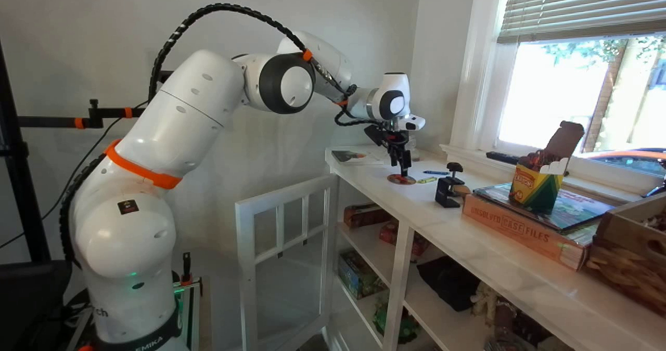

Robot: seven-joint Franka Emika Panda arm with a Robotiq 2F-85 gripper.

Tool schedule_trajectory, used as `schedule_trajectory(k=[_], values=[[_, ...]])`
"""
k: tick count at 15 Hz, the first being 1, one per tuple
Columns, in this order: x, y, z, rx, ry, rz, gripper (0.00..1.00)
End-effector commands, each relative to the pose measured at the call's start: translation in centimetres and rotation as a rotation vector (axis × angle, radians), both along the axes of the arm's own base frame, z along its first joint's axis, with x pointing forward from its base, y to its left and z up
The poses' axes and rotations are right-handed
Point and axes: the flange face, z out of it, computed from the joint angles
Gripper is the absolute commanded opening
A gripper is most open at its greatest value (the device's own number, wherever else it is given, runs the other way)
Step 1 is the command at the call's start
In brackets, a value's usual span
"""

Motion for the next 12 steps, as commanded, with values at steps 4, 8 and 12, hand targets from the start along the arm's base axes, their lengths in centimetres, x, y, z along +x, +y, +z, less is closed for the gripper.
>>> schedule_trajectory(k=[4, 8, 12], values=[[-0.55, 0.13, 0.58, -0.014, 0.033, 0.020, 1.00], [-0.71, 0.22, 0.58, -0.021, 0.041, 0.026, 1.00], [-0.85, 0.21, 0.48, -0.026, 0.048, 0.030, 1.00]])
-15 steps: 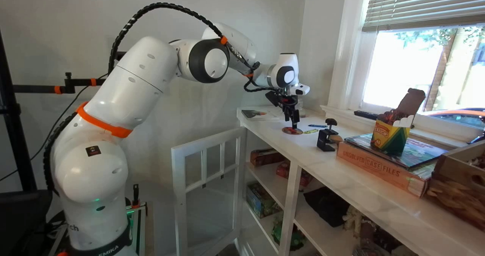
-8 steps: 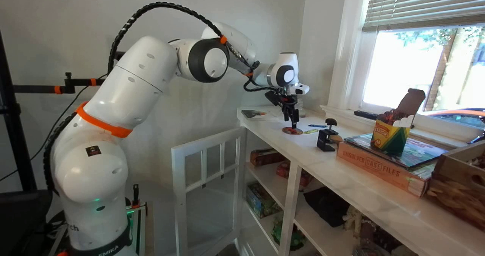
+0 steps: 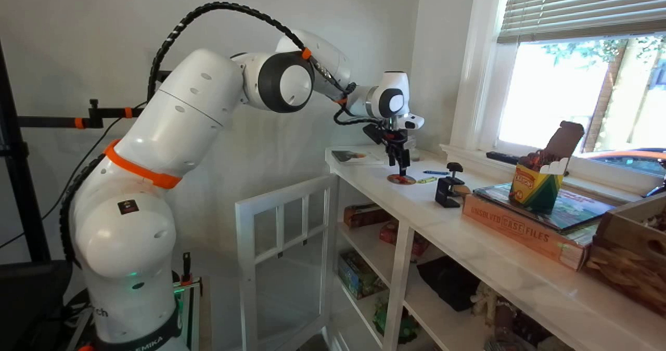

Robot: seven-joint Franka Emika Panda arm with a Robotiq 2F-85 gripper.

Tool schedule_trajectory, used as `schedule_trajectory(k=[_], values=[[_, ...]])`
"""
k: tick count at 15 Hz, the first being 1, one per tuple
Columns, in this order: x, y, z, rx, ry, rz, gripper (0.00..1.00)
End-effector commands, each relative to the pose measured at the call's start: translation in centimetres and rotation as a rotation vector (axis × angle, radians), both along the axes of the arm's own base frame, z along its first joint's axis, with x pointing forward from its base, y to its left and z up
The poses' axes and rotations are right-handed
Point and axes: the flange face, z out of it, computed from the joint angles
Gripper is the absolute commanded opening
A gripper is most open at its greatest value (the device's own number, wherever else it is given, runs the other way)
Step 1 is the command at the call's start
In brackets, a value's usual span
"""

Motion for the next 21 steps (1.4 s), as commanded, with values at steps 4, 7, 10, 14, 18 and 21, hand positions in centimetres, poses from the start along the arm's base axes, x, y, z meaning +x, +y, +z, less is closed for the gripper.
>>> schedule_trajectory(k=[4, 7, 10, 14, 18, 21], values=[[-0.60, 0.03, 0.29, -0.017, 0.025, 0.014, 1.00], [-0.83, -0.06, 0.46, -0.020, 0.030, 0.014, 1.00], [-1.06, -0.14, 0.73, -0.026, 0.039, 0.013, 1.00], [-1.20, -0.25, 0.80, -0.031, 0.046, 0.012, 1.00], [-0.99, -0.15, 0.73, -0.019, 0.034, 0.014, 1.00], [-0.83, -0.09, 0.52, -0.012, 0.029, 0.015, 1.00]])
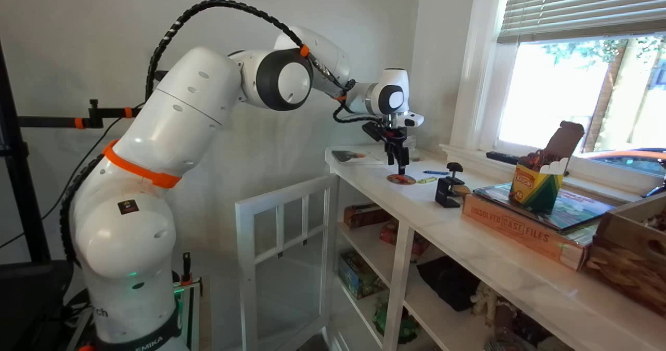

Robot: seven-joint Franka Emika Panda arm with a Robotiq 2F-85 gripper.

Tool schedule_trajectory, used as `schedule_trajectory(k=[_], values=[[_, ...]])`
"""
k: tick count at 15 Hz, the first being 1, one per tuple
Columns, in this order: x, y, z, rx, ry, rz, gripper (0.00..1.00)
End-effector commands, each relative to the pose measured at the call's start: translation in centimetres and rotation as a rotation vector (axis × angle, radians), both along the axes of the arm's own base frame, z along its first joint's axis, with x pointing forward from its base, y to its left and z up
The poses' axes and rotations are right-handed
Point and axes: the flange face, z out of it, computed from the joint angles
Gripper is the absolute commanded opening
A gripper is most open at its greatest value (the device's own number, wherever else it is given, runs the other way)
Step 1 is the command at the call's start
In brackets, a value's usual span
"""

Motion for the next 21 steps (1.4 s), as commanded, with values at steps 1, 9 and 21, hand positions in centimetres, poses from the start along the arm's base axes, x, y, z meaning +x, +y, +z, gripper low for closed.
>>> schedule_trajectory(k=[1, 9, 21], values=[[-0.32, 0.12, -0.23, 0.000, 0.007, 0.014, 1.00], [-0.23, 0.54, -0.47, 0.010, -0.016, 0.033, 1.00], [-0.69, 0.72, -0.90, -0.003, 0.007, 0.064, 1.00]])
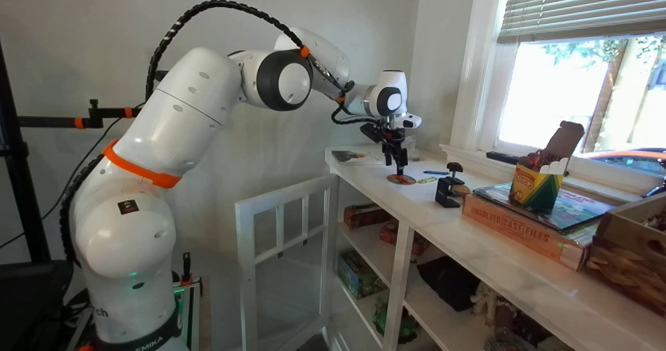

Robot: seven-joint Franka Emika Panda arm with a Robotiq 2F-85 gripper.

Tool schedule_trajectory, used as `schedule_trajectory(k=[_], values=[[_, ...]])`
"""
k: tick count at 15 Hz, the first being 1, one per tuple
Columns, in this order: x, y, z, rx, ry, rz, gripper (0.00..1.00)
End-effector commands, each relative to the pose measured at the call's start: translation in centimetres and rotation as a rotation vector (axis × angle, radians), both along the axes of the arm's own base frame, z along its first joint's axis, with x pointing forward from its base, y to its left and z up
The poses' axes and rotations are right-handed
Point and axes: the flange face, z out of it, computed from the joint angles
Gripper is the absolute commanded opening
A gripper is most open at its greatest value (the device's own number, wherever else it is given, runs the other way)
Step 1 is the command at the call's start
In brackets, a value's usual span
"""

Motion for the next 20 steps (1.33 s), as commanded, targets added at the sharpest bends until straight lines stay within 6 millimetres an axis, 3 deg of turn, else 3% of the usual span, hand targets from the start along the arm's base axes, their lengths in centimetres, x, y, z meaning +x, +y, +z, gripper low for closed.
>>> schedule_trajectory(k=[1, 20], values=[[-0.50, -0.01, -0.41, -0.006, 0.012, 0.018, 1.00], [-1.13, -0.41, 0.07, -0.022, 0.018, 0.017, 1.00]])
